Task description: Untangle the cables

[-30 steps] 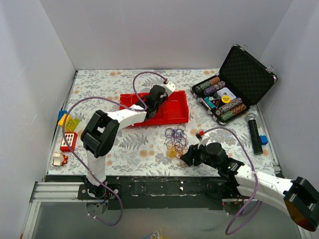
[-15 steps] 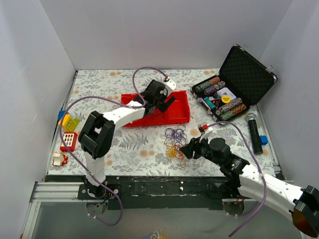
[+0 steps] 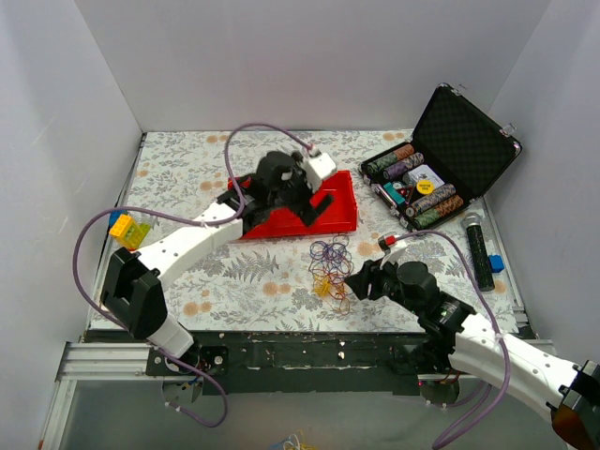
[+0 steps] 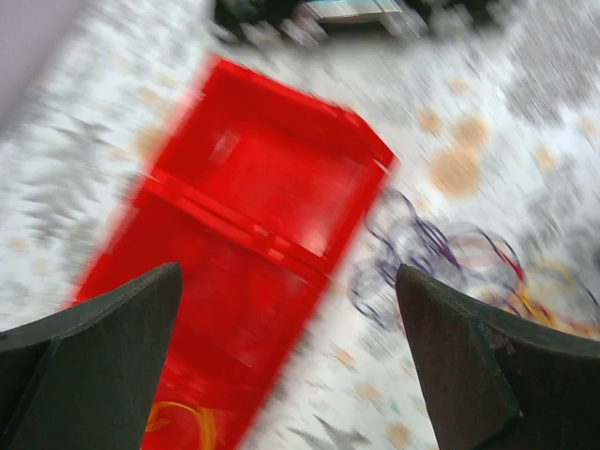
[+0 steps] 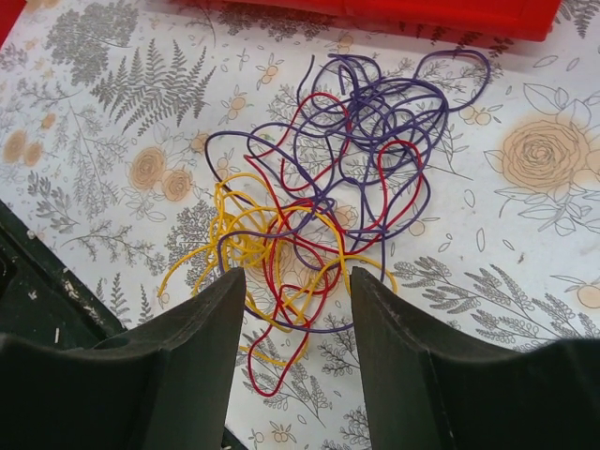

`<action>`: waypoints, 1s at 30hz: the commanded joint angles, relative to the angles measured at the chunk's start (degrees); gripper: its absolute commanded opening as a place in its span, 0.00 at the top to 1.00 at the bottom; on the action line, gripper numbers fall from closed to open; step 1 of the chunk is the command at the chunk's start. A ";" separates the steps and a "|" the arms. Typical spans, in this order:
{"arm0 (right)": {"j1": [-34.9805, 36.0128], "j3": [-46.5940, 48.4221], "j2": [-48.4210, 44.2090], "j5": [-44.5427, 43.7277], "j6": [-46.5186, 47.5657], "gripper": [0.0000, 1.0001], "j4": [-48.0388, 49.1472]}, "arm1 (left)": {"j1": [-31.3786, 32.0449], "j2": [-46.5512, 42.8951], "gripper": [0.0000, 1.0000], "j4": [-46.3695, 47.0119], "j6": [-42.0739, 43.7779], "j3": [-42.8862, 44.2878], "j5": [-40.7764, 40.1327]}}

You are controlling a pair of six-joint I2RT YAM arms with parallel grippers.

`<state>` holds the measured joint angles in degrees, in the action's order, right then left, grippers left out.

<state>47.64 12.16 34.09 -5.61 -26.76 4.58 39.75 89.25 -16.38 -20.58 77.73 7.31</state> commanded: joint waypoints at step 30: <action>-0.70 2.95 -5.43 -5.91 0.05 0.46 -2.21 | 9.30 11.38 0.55 -20.45 27.70 0.57 23.10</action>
<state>47.24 13.45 29.32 -10.79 -26.70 -0.10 48.60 100.18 -36.77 6.57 74.48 28.58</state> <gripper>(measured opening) 0.544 0.517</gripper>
